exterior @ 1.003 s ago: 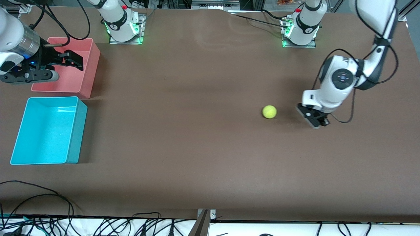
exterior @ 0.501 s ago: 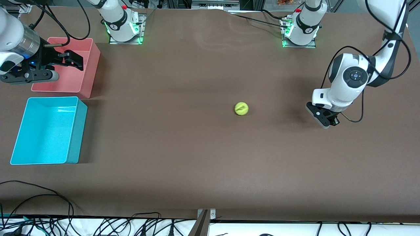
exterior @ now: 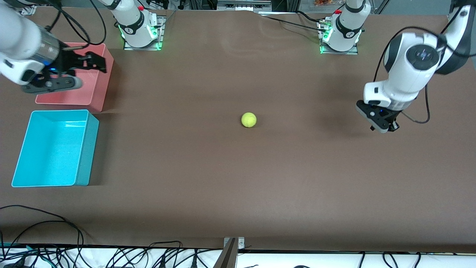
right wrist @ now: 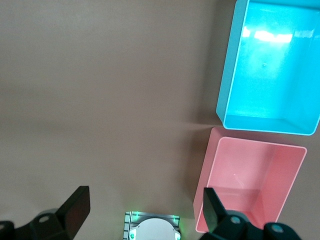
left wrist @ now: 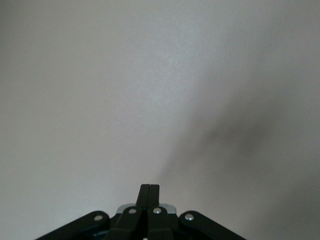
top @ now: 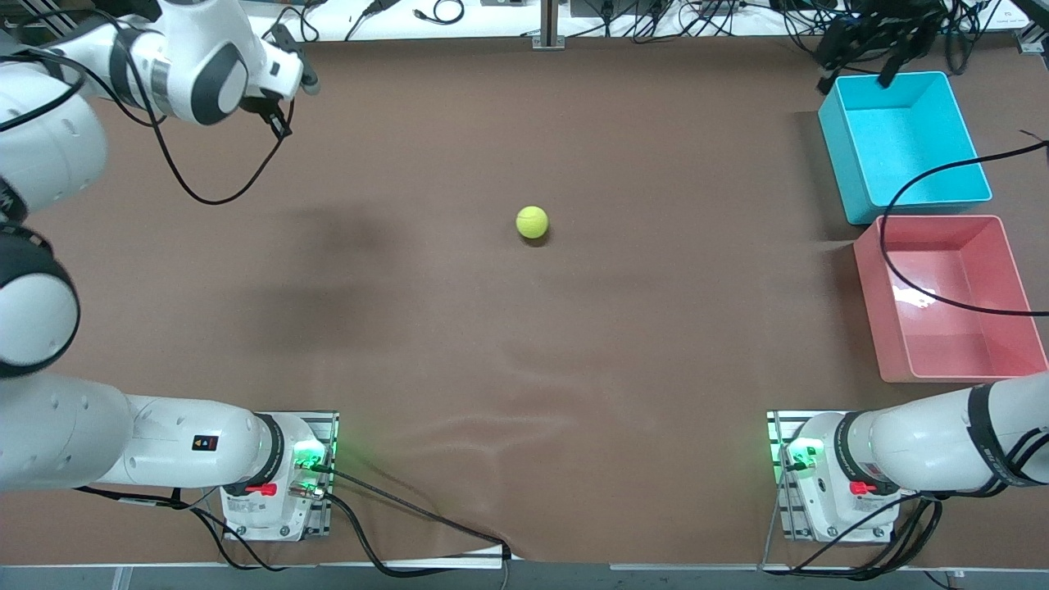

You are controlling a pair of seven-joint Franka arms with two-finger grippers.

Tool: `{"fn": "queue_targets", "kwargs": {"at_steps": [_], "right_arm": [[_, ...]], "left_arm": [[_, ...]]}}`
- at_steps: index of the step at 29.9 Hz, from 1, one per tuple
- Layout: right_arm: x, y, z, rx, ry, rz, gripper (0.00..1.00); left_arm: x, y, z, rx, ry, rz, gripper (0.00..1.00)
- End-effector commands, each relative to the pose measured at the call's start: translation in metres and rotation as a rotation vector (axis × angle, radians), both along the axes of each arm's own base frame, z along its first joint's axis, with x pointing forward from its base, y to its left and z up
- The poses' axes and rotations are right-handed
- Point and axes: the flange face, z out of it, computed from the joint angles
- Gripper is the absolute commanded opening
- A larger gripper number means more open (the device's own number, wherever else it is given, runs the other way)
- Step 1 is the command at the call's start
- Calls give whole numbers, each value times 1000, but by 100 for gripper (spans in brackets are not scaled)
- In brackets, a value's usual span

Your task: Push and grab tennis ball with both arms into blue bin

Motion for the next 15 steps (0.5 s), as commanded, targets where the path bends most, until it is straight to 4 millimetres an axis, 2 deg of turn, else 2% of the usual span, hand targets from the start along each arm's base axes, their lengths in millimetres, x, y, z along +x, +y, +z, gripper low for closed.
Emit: {"fn": "queue_targets", "kwargs": {"at_steps": [1,5,9,15], "right_arm": [[4,51,-41,27,103,70,100],[6,103,-70,22,97,138,100],[9,141,-102,-4,84,116,100],[-6,199,-138,-30,34,92,100]], "left_arm": [[-14,-11,71,-44,-20,77,0],[-24,-12,112,-48,-36,142,0],[-38,-11,147,-52,-60,190,0],[-57,-10,197,-93,-37,331,0]]}}
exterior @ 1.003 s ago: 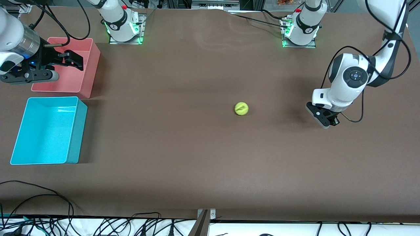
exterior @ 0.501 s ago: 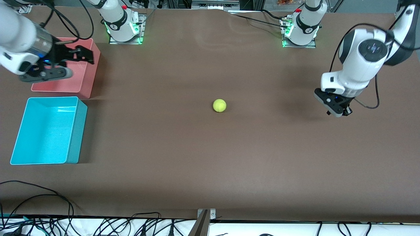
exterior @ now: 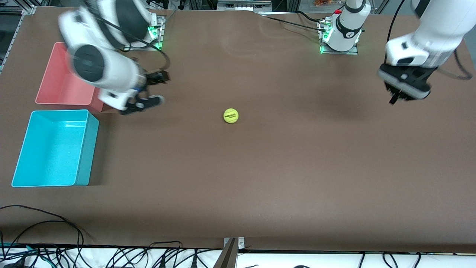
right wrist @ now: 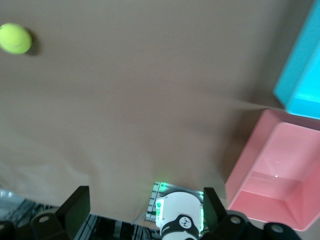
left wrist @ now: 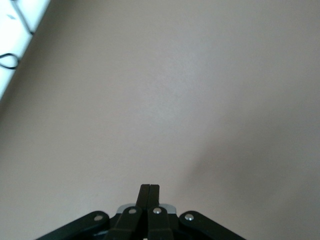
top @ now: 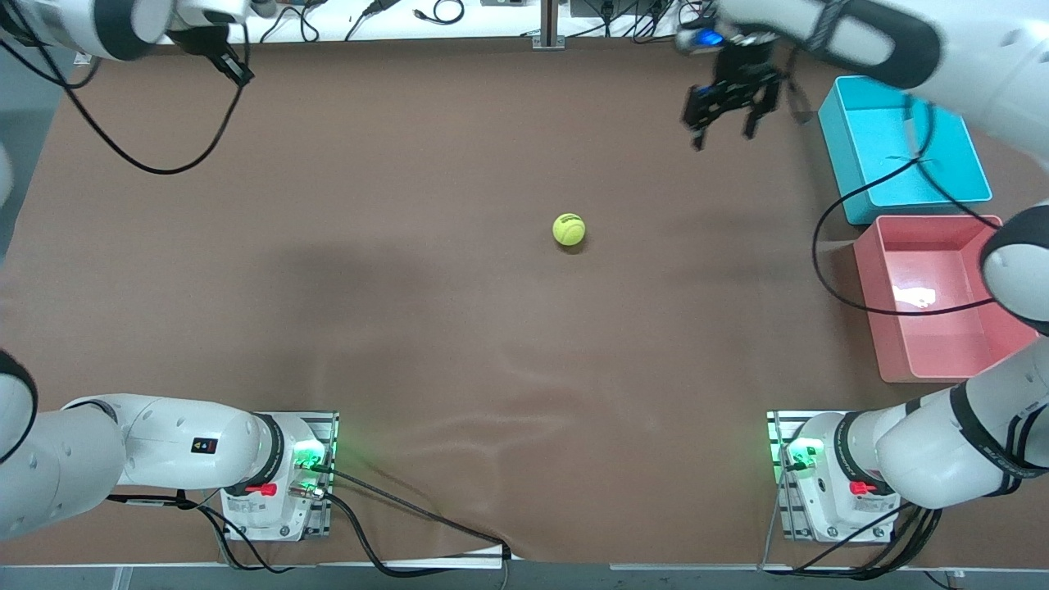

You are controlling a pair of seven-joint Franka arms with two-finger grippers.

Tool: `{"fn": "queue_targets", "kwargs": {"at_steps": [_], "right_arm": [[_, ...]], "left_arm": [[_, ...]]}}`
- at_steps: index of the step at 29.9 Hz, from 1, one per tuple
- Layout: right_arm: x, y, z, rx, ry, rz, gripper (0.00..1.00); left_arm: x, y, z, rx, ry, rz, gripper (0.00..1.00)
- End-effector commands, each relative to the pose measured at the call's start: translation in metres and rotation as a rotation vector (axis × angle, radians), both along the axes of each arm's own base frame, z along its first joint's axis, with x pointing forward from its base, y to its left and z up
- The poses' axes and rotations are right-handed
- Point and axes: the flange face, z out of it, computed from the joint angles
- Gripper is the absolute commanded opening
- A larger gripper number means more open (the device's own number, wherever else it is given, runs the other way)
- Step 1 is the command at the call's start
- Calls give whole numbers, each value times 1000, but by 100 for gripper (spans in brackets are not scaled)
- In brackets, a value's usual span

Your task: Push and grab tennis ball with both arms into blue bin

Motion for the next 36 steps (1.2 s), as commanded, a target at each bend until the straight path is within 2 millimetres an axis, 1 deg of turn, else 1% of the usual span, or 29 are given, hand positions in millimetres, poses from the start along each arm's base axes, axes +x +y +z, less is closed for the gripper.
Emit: {"fn": "queue_targets", "kwargs": {"at_steps": [1,4,9,13,17,18,19,20,21,24,26,29,32,36], "right_arm": [[-14,43,-23,-4,-44,-39,100],[-22,68,-43,-6,-73,-46,100],[-42,116,-71,-3,-115,-74,100],[-47,138,-92,-3,-143,-106,100],[-52,155,-116,-7,-157,-118,100],[-54,160,-125,-8,-162,-124,100],[-57,165,-131,-7,-170,-127,100],[-60,169,-138,-5,-178,-131,100],[-64,172,-144,-4,-187,-130,100],[-70,172,-170,-14,-209,-114,100],[-73,168,-183,-13,-238,-105,100],[-77,161,-209,-10,-274,-93,100],[-80,157,-227,0,-302,-86,100],[-81,158,-239,-1,-302,-86,100]], "left_arm": [[-19,-1,47,-61,20,136,0],[-27,-2,71,-80,38,203,0],[-44,-2,99,-128,101,340,0],[-59,-2,115,-132,154,491,0],[-66,-1,118,-172,203,619,1],[-66,1,118,-174,204,635,9],[-66,4,118,-178,204,642,27],[-65,7,118,-183,208,646,56],[-65,9,116,-188,213,648,100],[-65,13,116,-198,216,661,100],[-65,14,116,-199,216,664,100],[-65,14,118,-202,213,669,100],[-67,15,120,-203,207,672,100],[-69,18,123,-207,200,691,100]]}}
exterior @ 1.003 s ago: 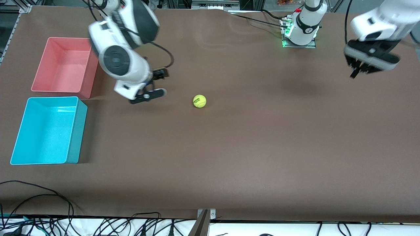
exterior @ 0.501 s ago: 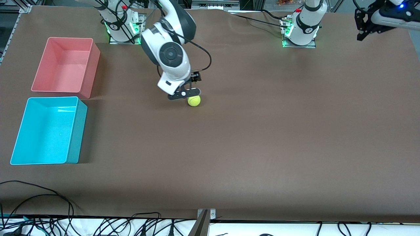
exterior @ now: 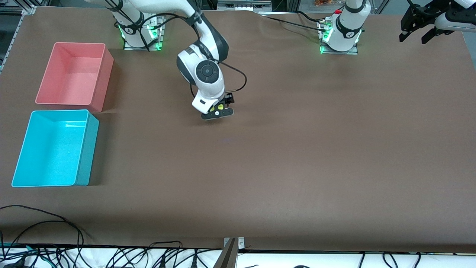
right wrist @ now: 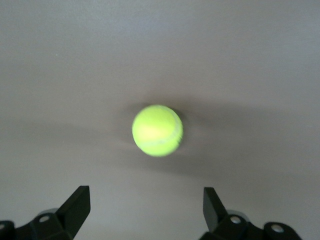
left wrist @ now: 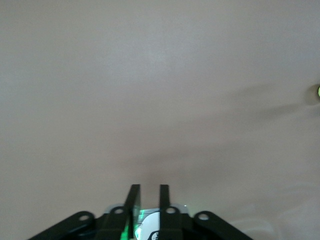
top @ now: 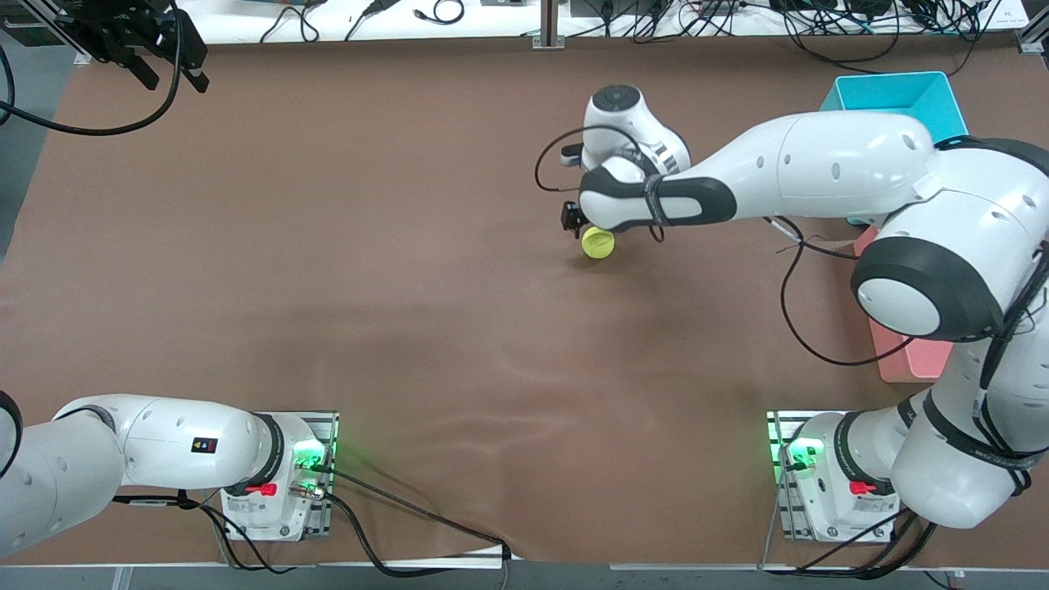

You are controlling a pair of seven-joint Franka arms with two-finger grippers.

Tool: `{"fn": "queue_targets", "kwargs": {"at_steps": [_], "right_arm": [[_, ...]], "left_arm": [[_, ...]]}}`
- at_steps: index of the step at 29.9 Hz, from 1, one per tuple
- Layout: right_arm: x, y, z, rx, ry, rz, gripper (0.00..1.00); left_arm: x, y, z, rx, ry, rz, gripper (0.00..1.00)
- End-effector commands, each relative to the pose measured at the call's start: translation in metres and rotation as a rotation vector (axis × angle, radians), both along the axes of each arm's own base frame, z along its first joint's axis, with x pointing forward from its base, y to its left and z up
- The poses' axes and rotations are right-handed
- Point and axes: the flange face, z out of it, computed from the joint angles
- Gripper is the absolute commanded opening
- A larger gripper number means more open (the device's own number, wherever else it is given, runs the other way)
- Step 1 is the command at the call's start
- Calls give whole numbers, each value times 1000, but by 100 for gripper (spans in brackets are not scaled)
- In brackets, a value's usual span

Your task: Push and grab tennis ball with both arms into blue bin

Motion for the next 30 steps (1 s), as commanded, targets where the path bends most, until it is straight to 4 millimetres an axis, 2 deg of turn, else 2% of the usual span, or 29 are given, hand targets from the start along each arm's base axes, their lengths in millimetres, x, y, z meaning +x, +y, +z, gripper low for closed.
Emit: {"fn": "queue_targets", "kwargs": {"at_steps": [1,5,12,18,19,22,23,27,30], "right_arm": [[-6,-2,-12,-6,-23,3,100],[-10,-2,-19,-17,-10,9,100],[-26,3,-33,-38,12,35,100],[-34,6,-42,-51,29,57,94],[-37,8,-43,-53,31,66,87],[-37,8,-42,-52,29,63,56],[-36,9,-41,-51,27,63,49],[-32,13,-30,-35,11,65,33],[-28,14,-15,-21,-4,60,30]], "left_arm": [[-4,1,10,-27,-4,48,100],[-5,1,12,-19,-6,116,100],[-3,-1,10,-17,-3,123,100],[-2,-5,9,-15,0,117,100],[-2,-5,9,-15,0,117,100],[-1,-5,9,-9,-1,115,100],[-1,-5,9,-9,-1,115,100],[1,-4,11,-7,-6,113,100],[4,-3,9,-6,-2,115,100]]}}
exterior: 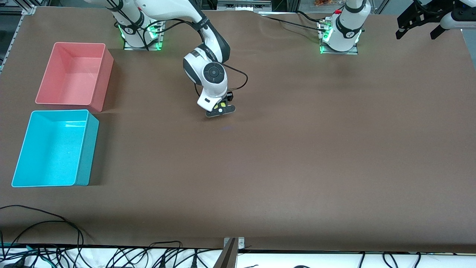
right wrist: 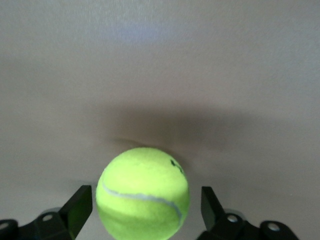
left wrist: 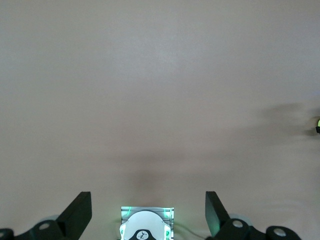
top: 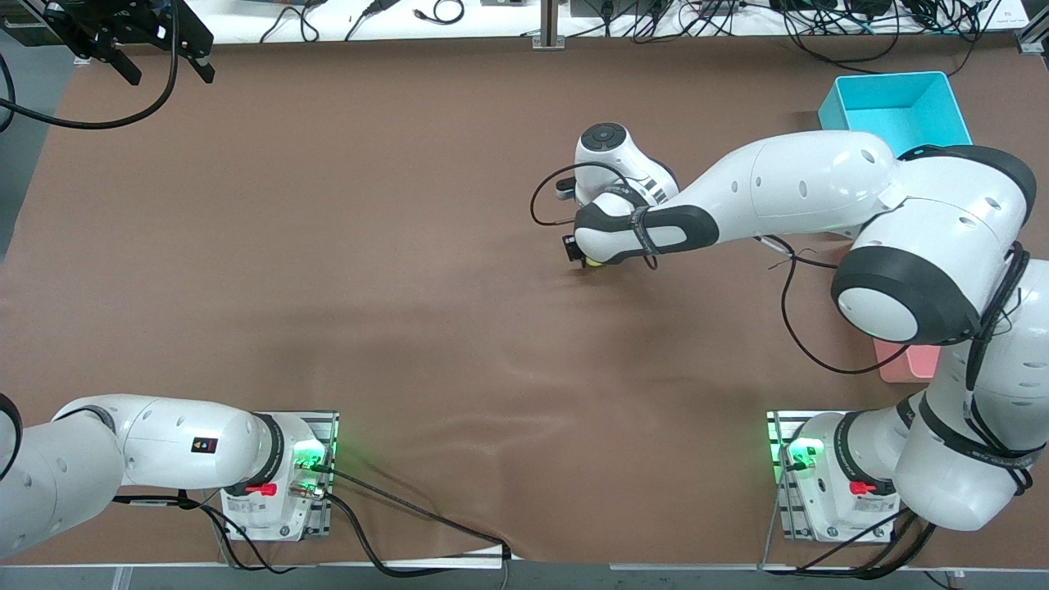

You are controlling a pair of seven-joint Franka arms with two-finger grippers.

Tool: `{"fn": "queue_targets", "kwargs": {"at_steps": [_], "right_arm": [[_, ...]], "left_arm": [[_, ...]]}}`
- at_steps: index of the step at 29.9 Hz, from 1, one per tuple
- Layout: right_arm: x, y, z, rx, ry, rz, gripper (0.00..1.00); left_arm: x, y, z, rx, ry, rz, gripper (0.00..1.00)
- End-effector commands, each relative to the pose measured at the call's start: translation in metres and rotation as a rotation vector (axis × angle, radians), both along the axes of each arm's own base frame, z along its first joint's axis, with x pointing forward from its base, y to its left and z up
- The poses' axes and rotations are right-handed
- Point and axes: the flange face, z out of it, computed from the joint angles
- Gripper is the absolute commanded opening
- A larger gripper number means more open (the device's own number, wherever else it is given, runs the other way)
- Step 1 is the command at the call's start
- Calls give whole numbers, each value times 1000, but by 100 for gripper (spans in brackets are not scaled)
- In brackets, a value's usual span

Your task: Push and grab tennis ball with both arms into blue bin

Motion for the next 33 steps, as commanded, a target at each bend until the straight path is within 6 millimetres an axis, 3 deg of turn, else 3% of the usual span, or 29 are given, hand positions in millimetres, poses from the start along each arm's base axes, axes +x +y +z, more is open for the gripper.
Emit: {"fn": "queue_targets", "kwargs": {"at_steps": [1,7,12,18,22,26,33], "right_arm": [[7,2,30,18,-35,6,30],[35,-21,79,-8,-36,-39,30],[65,-61,123,-47,-15,-57,31],[110,-146,159,-55,12,7,31],[129,-206,184,-58,43,16,31],[139,-257,205,-40,66,56,31],[158,-368,221,-24,86,115,31]], "left_arm": [[6,-1,4,-13,7,11,100],[10,1,10,-18,-6,18,100],[12,10,23,-23,-35,26,100],[17,12,21,-23,-32,-18,100],[18,16,24,-27,-39,-73,100],[18,35,28,-32,-50,-94,100],[27,36,24,-36,-43,-134,100]]}}
